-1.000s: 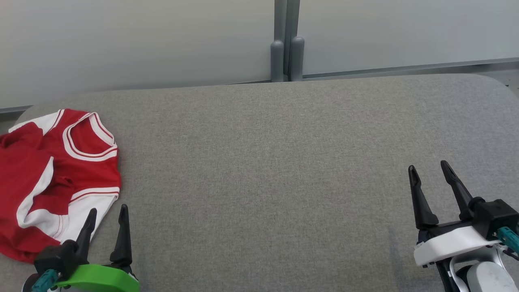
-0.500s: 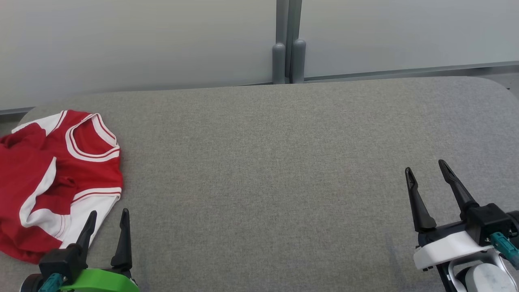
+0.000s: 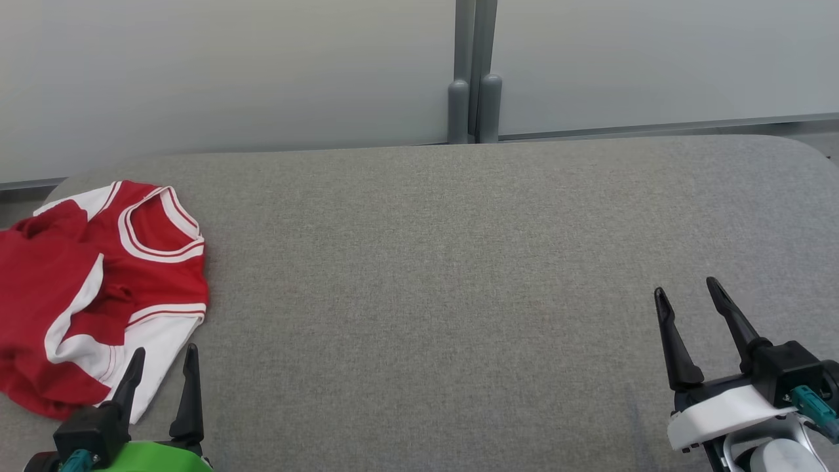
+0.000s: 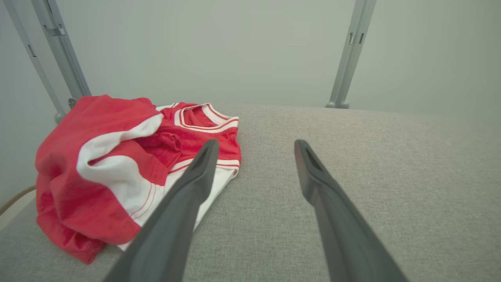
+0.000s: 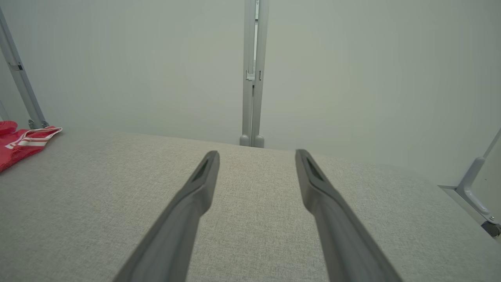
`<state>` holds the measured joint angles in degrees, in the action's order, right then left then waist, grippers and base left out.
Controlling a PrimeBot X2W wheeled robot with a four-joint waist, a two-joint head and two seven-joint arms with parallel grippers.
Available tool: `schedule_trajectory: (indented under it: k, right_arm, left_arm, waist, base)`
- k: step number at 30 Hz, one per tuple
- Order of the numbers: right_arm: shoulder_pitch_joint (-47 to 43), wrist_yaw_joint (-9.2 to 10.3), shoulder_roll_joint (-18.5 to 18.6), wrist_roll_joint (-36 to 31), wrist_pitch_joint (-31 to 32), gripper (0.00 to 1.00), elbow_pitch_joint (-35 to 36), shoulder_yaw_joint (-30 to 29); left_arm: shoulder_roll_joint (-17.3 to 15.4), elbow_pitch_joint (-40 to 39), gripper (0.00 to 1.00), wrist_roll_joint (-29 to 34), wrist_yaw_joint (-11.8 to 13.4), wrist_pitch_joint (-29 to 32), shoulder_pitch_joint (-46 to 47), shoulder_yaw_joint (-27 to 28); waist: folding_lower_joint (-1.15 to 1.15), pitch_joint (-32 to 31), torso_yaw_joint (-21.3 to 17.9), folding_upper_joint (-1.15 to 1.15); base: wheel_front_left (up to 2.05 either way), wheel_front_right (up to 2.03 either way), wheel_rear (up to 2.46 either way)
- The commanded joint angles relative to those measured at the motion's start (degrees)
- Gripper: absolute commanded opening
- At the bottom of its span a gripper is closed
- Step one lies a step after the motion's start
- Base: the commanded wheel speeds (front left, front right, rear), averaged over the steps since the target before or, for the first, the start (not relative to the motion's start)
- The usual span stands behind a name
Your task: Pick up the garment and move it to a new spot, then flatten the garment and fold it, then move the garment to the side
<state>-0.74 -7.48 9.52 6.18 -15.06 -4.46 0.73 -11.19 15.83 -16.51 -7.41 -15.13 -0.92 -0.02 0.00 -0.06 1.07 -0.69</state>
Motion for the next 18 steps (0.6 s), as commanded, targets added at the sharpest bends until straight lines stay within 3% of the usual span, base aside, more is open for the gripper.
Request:
schedule_trajectory:
  k: [1, 12, 18]
  right_arm:
    - [-0.73, -0.03, 0.17, 0.38, -0.21, 1.0, -0.56, 0.06]
    - [-0.69, -0.03, 0.43, 1.43, -0.22, 1.0, -3.16, 0.86]
    - [-0.03, -0.03, 0.61, 1.32, -0.22, 1.0, -2.72, 3.04]
  left_arm:
    - [-0.05, 0.12, 1.0, -0.2, -0.15, -0.06, -0.95, 0.13]
    - [-0.11, -0.27, 1.0, -0.4, -0.08, -0.06, -0.86, 0.89]
    - [0.43, -0.36, 1.0, -0.22, -0.08, -0.05, -1.08, 2.55]
  waist:
    - [0.0, -0.21, 0.23, 0.69]
    - [0.0, -0.19, 1.9, 0.69]
    - [0.0, 0.21, 6.55, 0.69]
  base:
    - [0.0, 0.0, 0.0]
    - [0.0, 0.0, 0.0]
    - [0.0, 0.0, 0.0]
